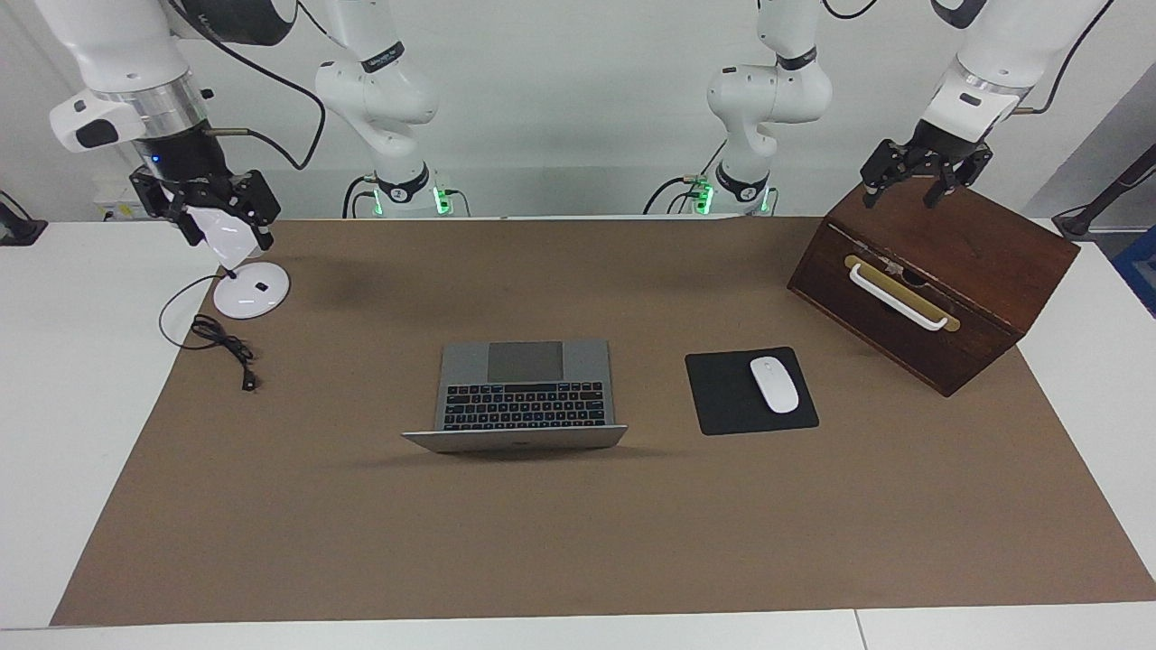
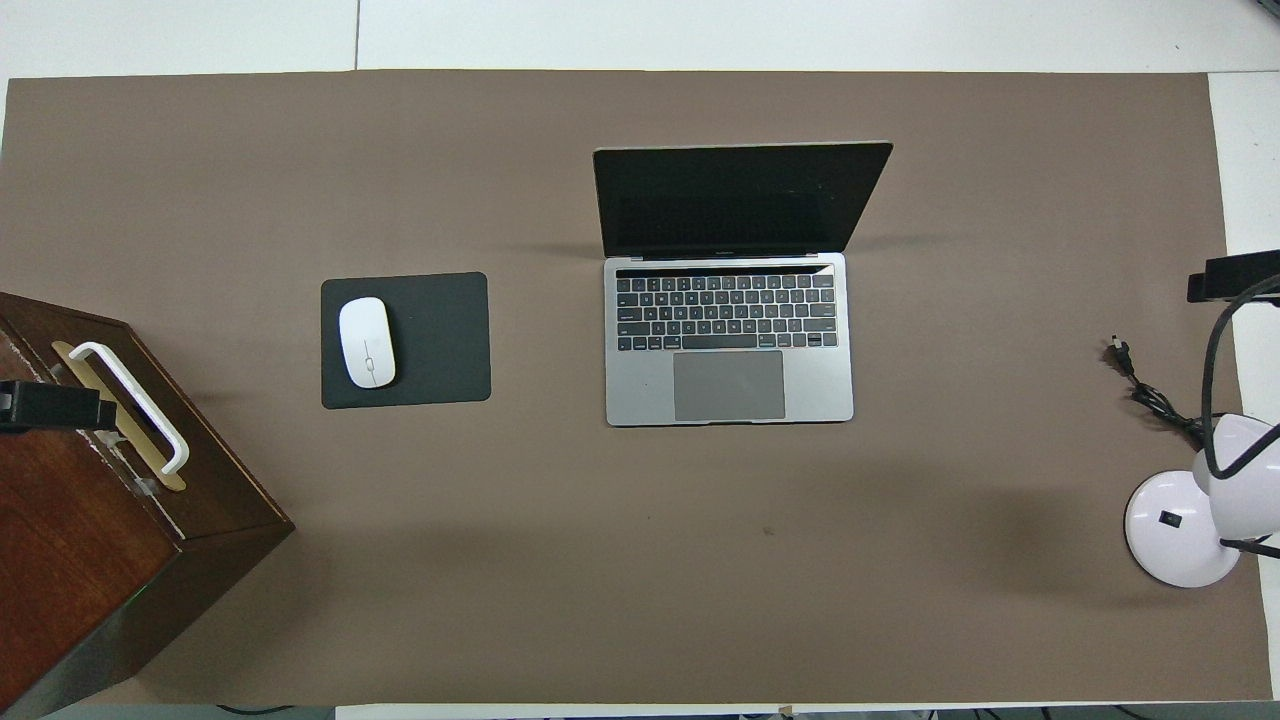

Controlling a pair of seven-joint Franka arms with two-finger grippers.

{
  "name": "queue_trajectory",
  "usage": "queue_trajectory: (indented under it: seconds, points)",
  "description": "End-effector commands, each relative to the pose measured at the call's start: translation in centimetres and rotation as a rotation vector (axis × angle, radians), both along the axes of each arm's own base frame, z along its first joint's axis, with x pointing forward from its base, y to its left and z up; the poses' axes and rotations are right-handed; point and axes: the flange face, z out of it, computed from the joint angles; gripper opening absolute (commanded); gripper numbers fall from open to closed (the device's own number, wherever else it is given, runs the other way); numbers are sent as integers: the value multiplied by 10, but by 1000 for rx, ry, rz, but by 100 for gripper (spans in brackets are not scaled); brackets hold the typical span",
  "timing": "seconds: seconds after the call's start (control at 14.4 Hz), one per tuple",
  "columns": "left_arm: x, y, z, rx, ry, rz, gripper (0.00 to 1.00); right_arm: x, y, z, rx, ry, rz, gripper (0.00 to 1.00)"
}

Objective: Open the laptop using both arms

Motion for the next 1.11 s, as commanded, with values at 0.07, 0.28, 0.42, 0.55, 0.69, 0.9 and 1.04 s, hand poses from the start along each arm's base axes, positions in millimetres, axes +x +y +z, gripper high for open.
queue_trajectory:
  seconds: [0.07, 0.28, 0.42, 0.55, 0.69, 0.9, 1.04]
  points:
    - [2, 1, 5, 12, 9, 11, 100, 0, -4, -1, 17, -14, 15, 100]
    - [1, 1, 6, 11, 9, 12, 100, 1, -4, 0, 15, -21, 16, 100]
    - [2, 1, 5, 12, 11, 12, 100, 1, -4, 1, 15, -26, 15, 100]
    - [2, 1, 5, 12, 11, 12, 100, 2, -3, -3, 16, -20, 16, 100]
    - [1, 1, 5, 12, 12, 12, 100, 2, -2, -4, 14, -18, 19, 100]
    - [2, 1, 5, 12, 11, 12, 100, 3, -4, -6, 15, -15, 21, 100]
    - [2, 0, 6, 12, 9, 12, 100, 3, -2, -5, 14, -17, 27, 100]
